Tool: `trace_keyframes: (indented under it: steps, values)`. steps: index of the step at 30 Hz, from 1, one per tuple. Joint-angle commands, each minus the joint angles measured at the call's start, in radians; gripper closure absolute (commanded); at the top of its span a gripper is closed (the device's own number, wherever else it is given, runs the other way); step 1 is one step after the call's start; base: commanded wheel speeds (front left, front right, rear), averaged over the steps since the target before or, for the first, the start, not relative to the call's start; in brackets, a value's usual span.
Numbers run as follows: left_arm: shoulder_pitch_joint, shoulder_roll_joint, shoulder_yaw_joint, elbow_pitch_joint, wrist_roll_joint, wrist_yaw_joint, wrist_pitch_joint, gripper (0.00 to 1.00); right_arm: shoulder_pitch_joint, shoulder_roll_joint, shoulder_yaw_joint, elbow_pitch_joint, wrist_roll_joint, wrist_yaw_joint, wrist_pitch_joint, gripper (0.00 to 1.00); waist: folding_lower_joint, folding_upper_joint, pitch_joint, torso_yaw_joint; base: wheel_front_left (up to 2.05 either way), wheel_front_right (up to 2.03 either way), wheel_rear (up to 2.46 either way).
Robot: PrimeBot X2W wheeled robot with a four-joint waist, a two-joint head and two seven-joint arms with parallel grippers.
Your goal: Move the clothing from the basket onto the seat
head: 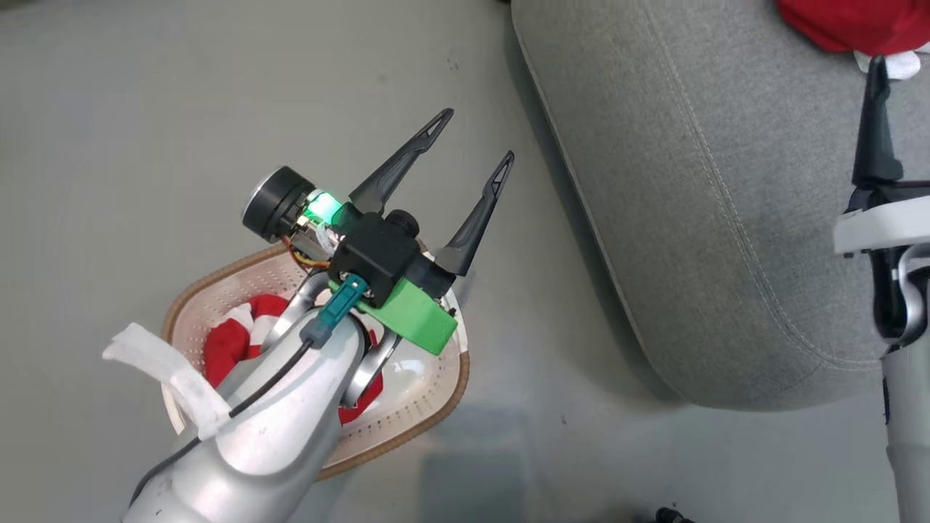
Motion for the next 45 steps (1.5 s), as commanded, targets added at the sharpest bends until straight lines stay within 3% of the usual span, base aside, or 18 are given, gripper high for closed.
trace_keyframes:
  steps: [1, 11, 21, 38, 45]
  values:
    - [0.024, -0.005, 0.013, -0.005, -0.009, 0.007, -0.005, 0.0, 0.025, 0.003, 0.009, -0.015, 0.004, -0.001, -0.003, 0.0, 0.0, 0.0079, -0.079, 0.063, 0.0, 0.0, 0.0]
    - [0.172, -0.004, 0.155, -0.047, -0.033, 0.047, -0.004, 0.0, 0.114, 0.039, 0.131, -0.075, 0.005, -0.001, -0.003, 0.0, 0.0, 0.0079, -0.198, 0.199, 0.0, 0.0, 0.0]
    - [0.346, -0.007, 0.37, -0.071, -0.043, 0.075, -0.003, 0.0, 0.195, 0.086, 0.19, -0.076, -0.009, -0.001, -0.003, 0.0, 0.0, 0.0079, -0.305, 0.268, 0.0, 0.0, 0.0]
    - [0.569, -0.075, 0.572, -0.083, 0.023, 0.038, -0.003, 0.0, 0.465, 0.139, 0.223, -0.18, -0.022, -0.001, -0.003, 0.0, 0.0, 0.0079, -0.449, 0.306, 0.0, 0.0, 0.0]
    - [0.624, -0.084, 0.627, -0.115, 0.052, 0.004, -0.003, 0.0, 0.552, 0.149, 0.222, -0.223, -0.034, -0.001, -0.003, 0.0, 0.0, 0.0079, -0.474, 0.314, 0.0, 0.0, 0.0]
